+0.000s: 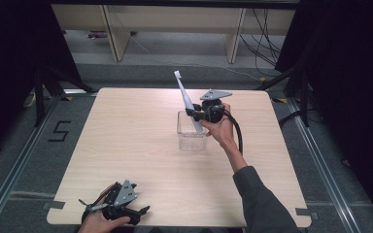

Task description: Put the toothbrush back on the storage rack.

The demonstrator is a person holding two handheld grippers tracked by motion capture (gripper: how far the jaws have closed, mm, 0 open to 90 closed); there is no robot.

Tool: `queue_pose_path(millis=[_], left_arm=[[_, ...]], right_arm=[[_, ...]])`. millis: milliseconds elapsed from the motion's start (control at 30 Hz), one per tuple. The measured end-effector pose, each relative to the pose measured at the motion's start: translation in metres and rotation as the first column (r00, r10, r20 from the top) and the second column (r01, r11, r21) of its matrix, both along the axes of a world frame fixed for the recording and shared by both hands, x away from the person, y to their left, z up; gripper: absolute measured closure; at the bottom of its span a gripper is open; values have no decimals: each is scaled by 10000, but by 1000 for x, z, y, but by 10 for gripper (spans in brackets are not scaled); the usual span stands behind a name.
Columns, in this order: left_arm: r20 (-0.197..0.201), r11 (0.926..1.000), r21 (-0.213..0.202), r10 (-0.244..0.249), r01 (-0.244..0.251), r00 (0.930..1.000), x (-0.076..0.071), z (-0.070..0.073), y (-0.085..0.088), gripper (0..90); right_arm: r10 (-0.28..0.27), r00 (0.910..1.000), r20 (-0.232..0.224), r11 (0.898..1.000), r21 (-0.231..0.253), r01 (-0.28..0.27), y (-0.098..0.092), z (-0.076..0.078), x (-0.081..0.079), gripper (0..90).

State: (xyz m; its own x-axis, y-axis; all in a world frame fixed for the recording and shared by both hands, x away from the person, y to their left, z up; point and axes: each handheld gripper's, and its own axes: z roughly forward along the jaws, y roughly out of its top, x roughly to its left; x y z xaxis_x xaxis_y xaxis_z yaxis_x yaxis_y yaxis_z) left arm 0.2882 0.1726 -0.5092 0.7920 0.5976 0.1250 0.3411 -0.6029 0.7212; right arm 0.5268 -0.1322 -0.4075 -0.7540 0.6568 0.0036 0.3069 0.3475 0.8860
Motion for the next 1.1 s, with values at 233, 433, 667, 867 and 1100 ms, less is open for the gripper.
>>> queue_pose_path(millis=[233,433,667,867,1100], left_arm=[[-12,10000,-42,36,-36,10000,0,0,0,151],[12,9998,133,-113,113,9999,0,1,1,151],[28,9998,141,-129,128,9999,0,1,0,151],[-7,9998,125,-166,166,9999,1,0,0,150],[3,9998,107,-137,137,9999,0,0,0,151]], right_arm=[[108,9992,-388,9993,-362,-122,5,-6,0,669],[93,9965,-835,9972,-728,-154,7,-10,-2,669],[-47,9944,-1057,9942,-1077,-68,7,-15,-3,668],[23,9937,-1121,9884,-1503,-192,5,-16,-1,668],[47,9884,-1519,9733,-2262,-394,12,-16,-1,668]])
